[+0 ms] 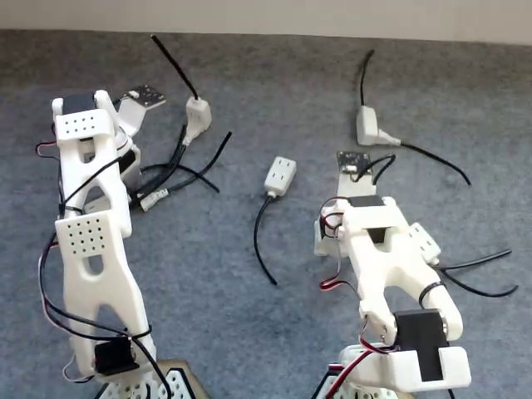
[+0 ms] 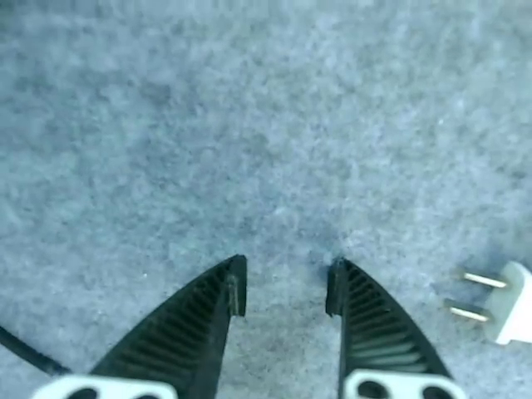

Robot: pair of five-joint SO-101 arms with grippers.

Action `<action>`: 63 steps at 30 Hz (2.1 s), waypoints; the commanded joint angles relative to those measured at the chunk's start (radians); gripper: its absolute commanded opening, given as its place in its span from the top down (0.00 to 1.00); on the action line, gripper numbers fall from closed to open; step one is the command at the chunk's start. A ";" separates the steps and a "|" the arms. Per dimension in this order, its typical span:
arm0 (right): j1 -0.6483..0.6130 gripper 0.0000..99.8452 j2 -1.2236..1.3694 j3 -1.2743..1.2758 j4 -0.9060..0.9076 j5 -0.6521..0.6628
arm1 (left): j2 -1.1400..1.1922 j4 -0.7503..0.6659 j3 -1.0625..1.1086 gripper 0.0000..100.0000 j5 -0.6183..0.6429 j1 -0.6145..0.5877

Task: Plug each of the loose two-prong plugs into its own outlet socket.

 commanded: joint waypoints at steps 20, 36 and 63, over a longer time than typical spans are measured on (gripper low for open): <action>0.005 0.84 -0.018 -0.004 -0.028 -0.009 | -0.269 0.003 -0.025 0.99 -0.002 0.027; 0.010 0.84 0.085 -0.007 -0.084 -0.005 | -0.788 0.009 0.001 0.99 0.700 0.104; 0.010 0.84 0.088 -0.007 -0.084 -0.003 | -1.862 -0.578 1.495 0.99 1.412 0.397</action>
